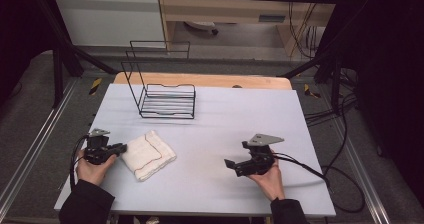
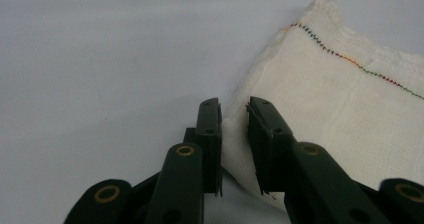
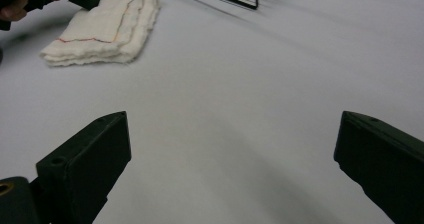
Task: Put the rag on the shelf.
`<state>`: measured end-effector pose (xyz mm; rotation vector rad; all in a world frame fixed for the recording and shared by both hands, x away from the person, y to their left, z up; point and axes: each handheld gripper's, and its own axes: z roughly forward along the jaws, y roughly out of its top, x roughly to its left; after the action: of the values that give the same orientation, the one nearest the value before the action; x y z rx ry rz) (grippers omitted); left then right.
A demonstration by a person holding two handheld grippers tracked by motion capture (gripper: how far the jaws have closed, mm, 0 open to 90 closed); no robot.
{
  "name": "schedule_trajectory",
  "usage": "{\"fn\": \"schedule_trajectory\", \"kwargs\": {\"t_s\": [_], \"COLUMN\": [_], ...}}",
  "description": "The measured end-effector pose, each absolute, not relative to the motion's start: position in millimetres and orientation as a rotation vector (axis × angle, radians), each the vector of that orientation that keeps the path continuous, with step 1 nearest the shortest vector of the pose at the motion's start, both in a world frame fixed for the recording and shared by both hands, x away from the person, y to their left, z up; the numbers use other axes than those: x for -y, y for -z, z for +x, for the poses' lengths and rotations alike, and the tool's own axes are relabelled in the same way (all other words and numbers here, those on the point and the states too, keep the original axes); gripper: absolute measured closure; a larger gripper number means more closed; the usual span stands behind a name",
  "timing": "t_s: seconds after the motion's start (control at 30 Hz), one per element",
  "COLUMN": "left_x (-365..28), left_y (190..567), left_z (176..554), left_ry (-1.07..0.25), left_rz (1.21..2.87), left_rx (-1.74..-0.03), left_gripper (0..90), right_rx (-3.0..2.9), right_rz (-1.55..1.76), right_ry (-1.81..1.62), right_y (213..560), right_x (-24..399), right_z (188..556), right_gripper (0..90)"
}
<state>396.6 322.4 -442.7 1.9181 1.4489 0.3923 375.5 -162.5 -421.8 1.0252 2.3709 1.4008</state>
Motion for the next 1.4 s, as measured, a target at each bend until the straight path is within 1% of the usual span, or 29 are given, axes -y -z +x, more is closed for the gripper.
{"fn": "schedule_trajectory", "kwargs": {"t_s": [0.03, 0.07, 0.1, 0.2, 0.23, 0.27, 0.37, 0.4, 0.43, 0.47, 0.5, 0.57, 0.67, 0.73, 0.77, 0.8, 0.9, 1.0, 1.03, 1.1, 1.2, 1.27, 1.3, 1.33, 1.37, 1.4], "left_x": [-322, -322, -322, -320, -319, -319, -318, -318, -318, -318, -318, -318, -319, -319, -318, -317, -318, -319, -319, -319, -318, -318, -318, -318, -318, -318], "left_y": [443, 443, 443, 443, 442, 442, 442, 442, 442, 442, 442, 442, 443, 443, 443, 443, 443, 444, 444, 444, 443, 443, 443, 443, 443, 443], "left_z": [397, 397, 396, 396, 396, 396, 396, 396, 397, 396, 396, 396, 396, 395, 395, 395, 395, 395, 395, 395, 395, 395, 395, 395, 395, 395], "left_ry": [-0.393, -0.394, -0.395, -0.402, -0.402, -0.405, -0.405, -0.406, -0.405, -0.405, -0.407, -0.406, -0.413, -0.417, -0.424, -0.427, -0.428, -0.423, -0.421, -0.421, -0.428, -0.43, -0.432, -0.43, -0.427, -0.42], "left_rz": [1.919, 1.921, 1.921, 1.925, 1.929, 1.932, 1.937, 1.938, 1.938, 1.937, 1.938, 1.94, 1.938, 1.939, 1.939, 1.938, 1.94, 1.936, 1.935, 1.936, 1.938, 1.937, 1.935, 1.932, 1.929, 1.928], "left_rx": [-1.449, -1.449, -1.45, -1.45, -1.449, -1.448, -1.447, -1.445, -1.445, -1.445, -1.442, -1.435, -1.424, -1.421, -1.42, -1.423, -1.42, -1.414, -1.414, -1.414, -1.416, -1.42, -1.423, -1.426, -1.429, -1.432], "left_gripper": [75.3, 76.2, 76.2, 78.8, 80.6, 80.6, 82.2, 82.7, 82.7, 83.0, 83.0, 83.2, 83.2, 83.2, 83.2, 83.2, 83.2, 83.1, 83.1, 83.2, 83.2, 83.2, 83.2, 83.3, 83.3, 83.3], "right_rx": [-2.371, -2.388, -2.388, -2.414, -2.431, -2.431, -2.45, -2.466, -2.466, -2.479, -2.479, -2.487, -2.498, -2.508, -2.521, -2.537, -2.553, -2.567, -2.576, -2.58, -2.594, -2.611, -2.611, -2.621, -2.631, -2.631], "right_rz": [1.025, 1.014, 1.014, 0.997, 0.985, 0.985, 0.979, 0.966, 0.966, 0.97, 0.97, 0.98, 0.987, 0.993, 1.001, 0.997, 1.009, 1.014, 1.026, 1.029, 1.003, 0.974, 0.974, 0.965, 0.972, 0.972], "right_ry": [-1.401, -1.4, -1.4, -1.392, -1.375, -1.375, -1.364, -1.352, -1.352, -1.348, -1.348, -1.348, -1.338, -1.327, -1.322, -1.316, -1.308, -1.313, -1.302, -1.299, -1.303, -1.295, -1.295, -1.273, -1.271, -1.271], "right_y": [422, 421, 421, 420, 420, 420, 421, 423, 423, 427, 427, 430, 434, 437, 439, 443, 446, 451, 454, 455, 457, 457, 457, 455, 455, 455], "right_x": [162, 144, 144, 116, 98, 98, 72, 56, 56, 42, 42, 29, 12, 2, -3, -11, -17, -23, -25, -25, -26, -30, -30, -33, -33, -33], "right_z": [376, 379, 379, 385, 390, 390, 396, 400, 400, 404, 404, 408, 413, 415, 416, 418, 420, 422, 423, 423, 422, 419, 419, 417, 417, 417], "right_gripper": [3.0, 3.9, 3.9, 5.9, 7.6, 7.6, 9.9, 12.3, 12.3, 15.0, 15.0, 16.9, 21.6, 27.3, 28.7, 32.5, 34.3, 38.4, 41.4, 42.7, 48.1, 55.4, 55.4, 60.4, 63.5, 63.5]}}
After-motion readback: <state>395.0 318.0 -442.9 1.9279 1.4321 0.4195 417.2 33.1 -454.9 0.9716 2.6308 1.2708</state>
